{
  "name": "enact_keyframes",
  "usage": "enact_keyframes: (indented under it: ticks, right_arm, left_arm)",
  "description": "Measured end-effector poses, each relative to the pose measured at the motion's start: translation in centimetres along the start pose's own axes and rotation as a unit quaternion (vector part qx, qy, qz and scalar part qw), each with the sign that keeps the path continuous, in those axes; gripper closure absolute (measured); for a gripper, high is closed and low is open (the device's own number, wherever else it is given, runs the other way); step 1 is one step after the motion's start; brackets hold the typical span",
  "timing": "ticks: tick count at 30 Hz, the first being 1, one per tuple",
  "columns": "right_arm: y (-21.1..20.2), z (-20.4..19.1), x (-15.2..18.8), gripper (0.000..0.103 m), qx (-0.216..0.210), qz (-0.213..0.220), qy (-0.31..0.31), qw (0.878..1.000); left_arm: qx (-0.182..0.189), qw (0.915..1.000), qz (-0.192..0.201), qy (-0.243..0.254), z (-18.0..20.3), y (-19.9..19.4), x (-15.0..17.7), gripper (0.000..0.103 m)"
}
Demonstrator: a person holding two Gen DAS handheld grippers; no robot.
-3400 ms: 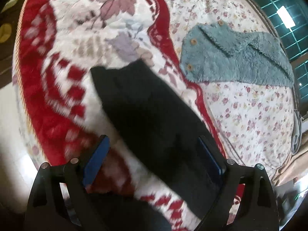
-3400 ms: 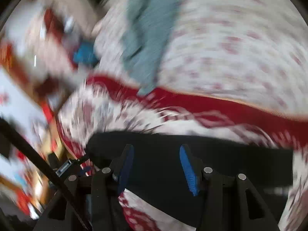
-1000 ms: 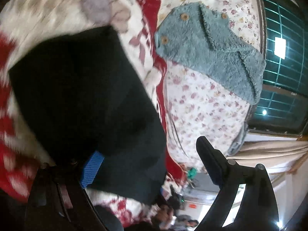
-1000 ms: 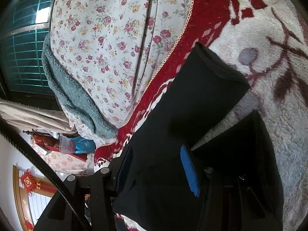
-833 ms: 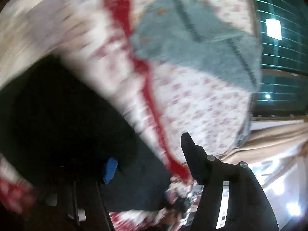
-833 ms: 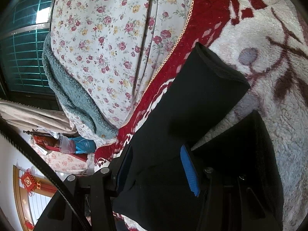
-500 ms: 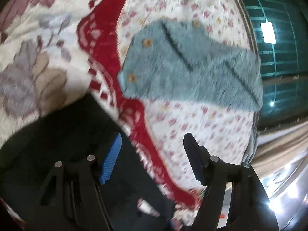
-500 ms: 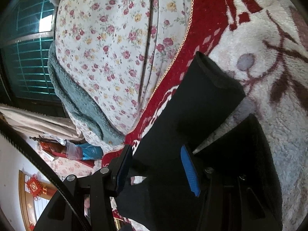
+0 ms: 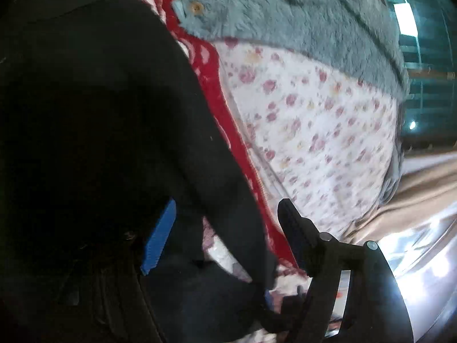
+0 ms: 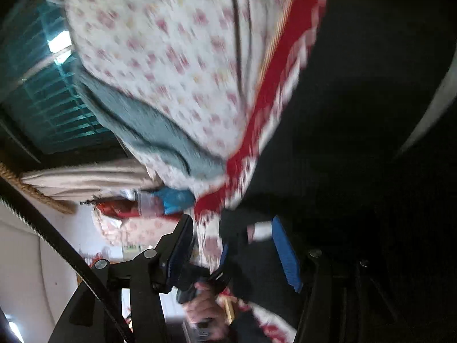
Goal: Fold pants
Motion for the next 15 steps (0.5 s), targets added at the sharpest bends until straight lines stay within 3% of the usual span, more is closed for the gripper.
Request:
enact_keyframes:
  ticks: [2,5,7,9,10,11,13,15]
  right_arm:
    - [1.9,-1.0,0.3,0.048,0.055,-0.015,-0.020,0.998]
    - [3.9,-3.3,-2.0,0.048,0.135,0.003,-0.080,0.988]
    - [3.7,-6.5,-5.1,0.052,0.168,0.058,-0.136,0.975]
    - [-0.1,-11.3,-8.7,0.052,0.159,0.180,-0.189,0.952]
    - [-1.8,-12.8,-9.5,0.051,0.169,0.220,-0.198,0.940]
    - [-2.7,-13.6,-10.0,0.051,0.182,0.235,-0.200,0.934]
    - [-3.5,-14.4,-9.7,0.051,0.187,0.207,-0.211,0.937]
    - [-2.8,-14.0,-7.6,0.051,0.186,0.139,-0.232,0.945]
  left_arm:
    - [0.017,0.9996,-0.014,0.015,0.8,0.5,0.0,0.029]
    - [0.038,0.9989,-0.026,0.000,0.3,0.9,0.1,0.029]
    - [0.040,0.9988,-0.027,-0.007,0.1,1.2,0.1,0.029]
    - [0.050,0.9983,-0.028,-0.007,0.2,0.9,0.1,0.029]
    - [0.059,0.9979,-0.024,-0.009,0.3,0.6,0.0,0.029]
    - [0.066,0.9976,-0.019,-0.010,0.5,0.5,-0.1,0.029]
    - [0.083,0.9963,-0.010,-0.017,0.6,0.1,-0.4,0.029]
    - [0.102,0.9942,-0.011,-0.033,0.4,-0.1,-0.5,0.029]
Point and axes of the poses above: each gripper's, at about its wrist camera, not at the fingertips, and y roughly the way its jaws point, z to its right, x to its underside, the point moved 3 cm from there along y, roughly the way its jaws point, and after that the axes turned 15 degrees about x, right-handed, at the moved point
